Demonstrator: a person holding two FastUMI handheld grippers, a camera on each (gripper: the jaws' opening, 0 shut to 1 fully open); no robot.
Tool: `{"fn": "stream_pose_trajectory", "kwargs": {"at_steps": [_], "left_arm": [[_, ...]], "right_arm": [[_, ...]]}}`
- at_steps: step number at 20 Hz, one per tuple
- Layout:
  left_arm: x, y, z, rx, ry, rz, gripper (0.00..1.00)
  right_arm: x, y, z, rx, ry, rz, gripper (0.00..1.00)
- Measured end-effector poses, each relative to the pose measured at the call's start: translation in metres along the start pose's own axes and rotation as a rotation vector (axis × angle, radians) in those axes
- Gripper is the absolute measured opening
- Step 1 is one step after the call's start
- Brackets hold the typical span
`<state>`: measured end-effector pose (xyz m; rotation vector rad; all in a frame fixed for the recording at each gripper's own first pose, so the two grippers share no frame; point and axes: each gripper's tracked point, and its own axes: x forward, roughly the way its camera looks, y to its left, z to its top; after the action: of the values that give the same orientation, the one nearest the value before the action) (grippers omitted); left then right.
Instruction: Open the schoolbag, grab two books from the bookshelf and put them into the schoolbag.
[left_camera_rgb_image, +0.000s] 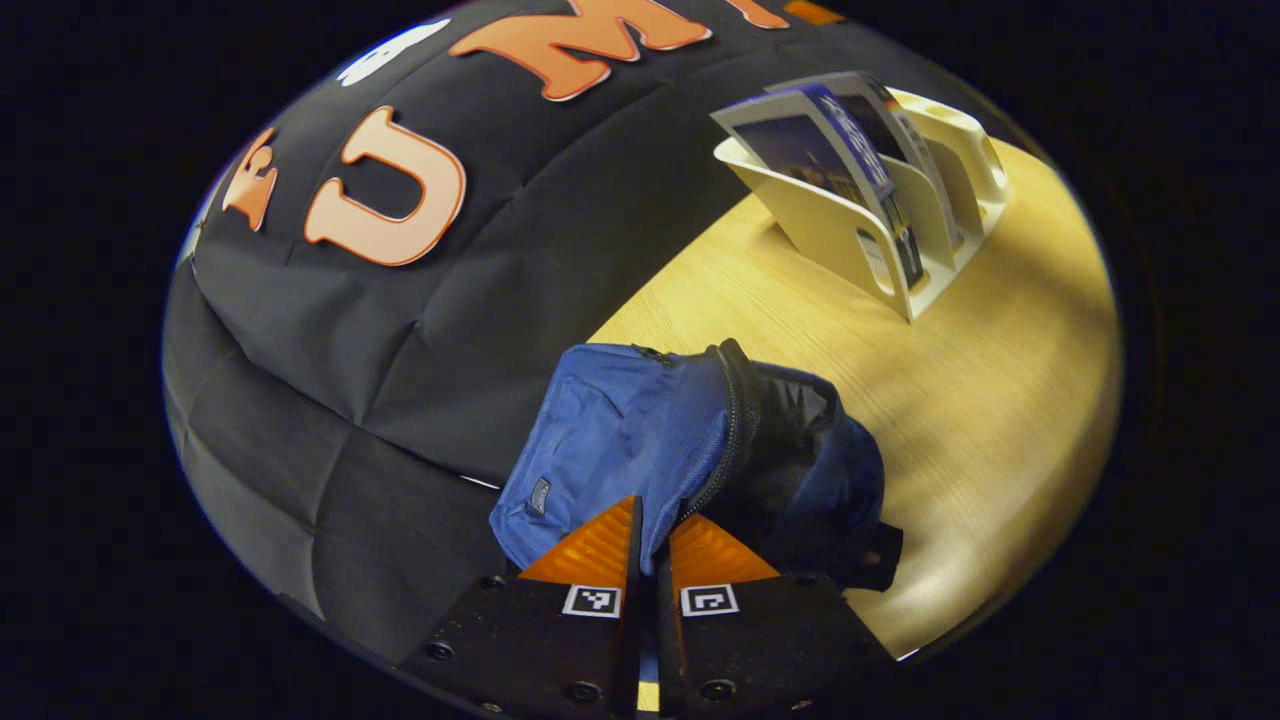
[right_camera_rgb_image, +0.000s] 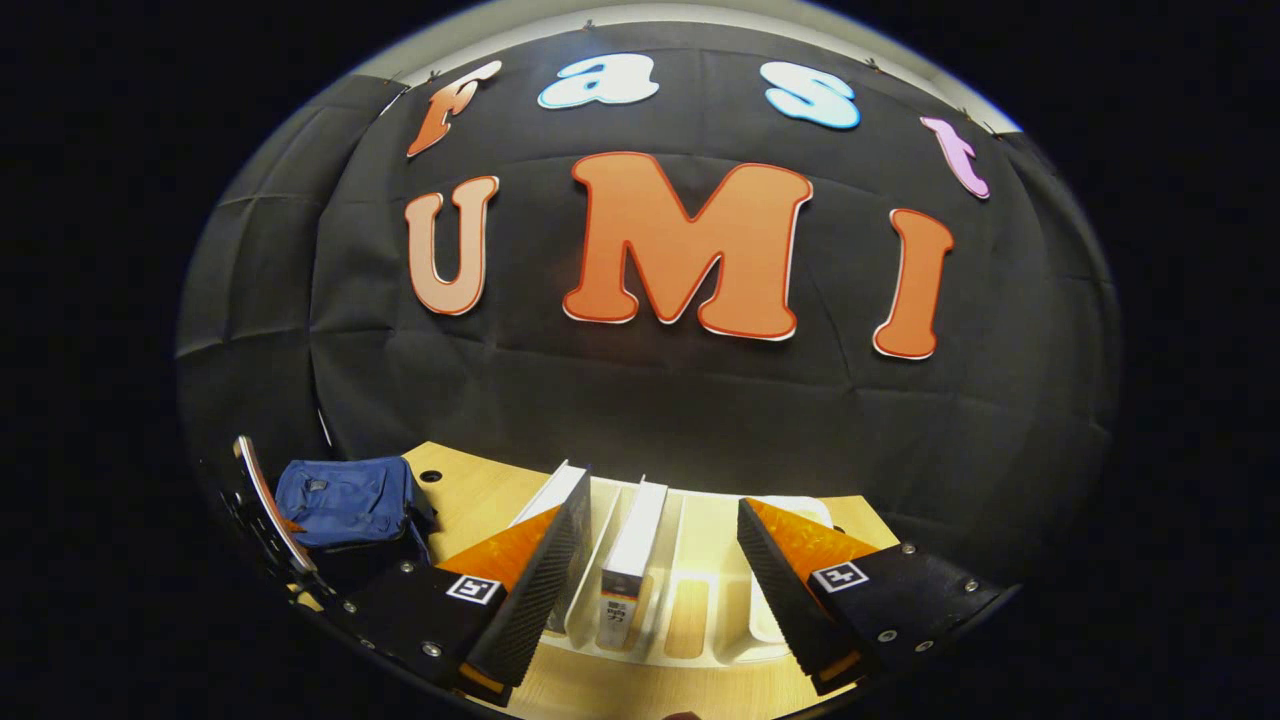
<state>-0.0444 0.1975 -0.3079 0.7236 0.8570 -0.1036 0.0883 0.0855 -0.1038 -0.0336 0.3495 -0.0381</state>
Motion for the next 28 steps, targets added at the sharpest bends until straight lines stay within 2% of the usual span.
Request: {"fn": "stream_pose_trajectory", "kwargs": {"at_steps": [5,8,11,13,16,19,23,24,25,26,28], "left_arm": [[-0.002,0.032,0.023,-0.168,0.013,-0.121,0.07],[-0.003,0.067,0.036,-0.221,-0.006,-0.160,0.07],[0.002,0.093,0.049,-0.230,-0.019,-0.196,0.07],[0.005,0.107,0.057,-0.208,-0.020,-0.221,0.08],[0.010,0.115,0.066,-0.171,-0.022,-0.250,0.08],[0.014,0.110,0.072,-0.166,-0.033,-0.281,0.08],[0.023,0.111,0.067,-0.195,-0.043,-0.298,0.07],[0.025,0.111,0.065,-0.201,-0.041,-0.303,0.08],[0.027,0.111,0.064,-0.207,-0.044,-0.306,0.08],[0.028,0.110,0.062,-0.215,-0.042,-0.310,0.08],[0.030,0.106,0.057,-0.236,-0.039,-0.323,0.08]], "right_arm": [[0.032,0.043,-0.004,0.057,0.141,0.088,0.97],[0.050,0.058,-0.007,0.015,0.199,0.094,0.97],[0.069,0.069,-0.014,-0.021,0.273,0.088,0.97],[0.080,0.070,-0.022,-0.045,0.340,0.056,0.97],[0.093,0.078,-0.037,-0.068,0.467,0.059,0.97],[0.103,0.088,-0.051,-0.006,0.603,0.095,0.98],[0.117,0.082,-0.073,0.063,0.762,0.065,0.94],[0.118,0.084,-0.080,0.082,0.800,0.076,0.92],[0.118,0.086,-0.084,0.092,0.834,0.081,0.80],[0.115,0.088,-0.087,0.101,0.869,0.084,0.63],[0.114,0.088,-0.089,0.102,0.924,0.078,0.52]]}}
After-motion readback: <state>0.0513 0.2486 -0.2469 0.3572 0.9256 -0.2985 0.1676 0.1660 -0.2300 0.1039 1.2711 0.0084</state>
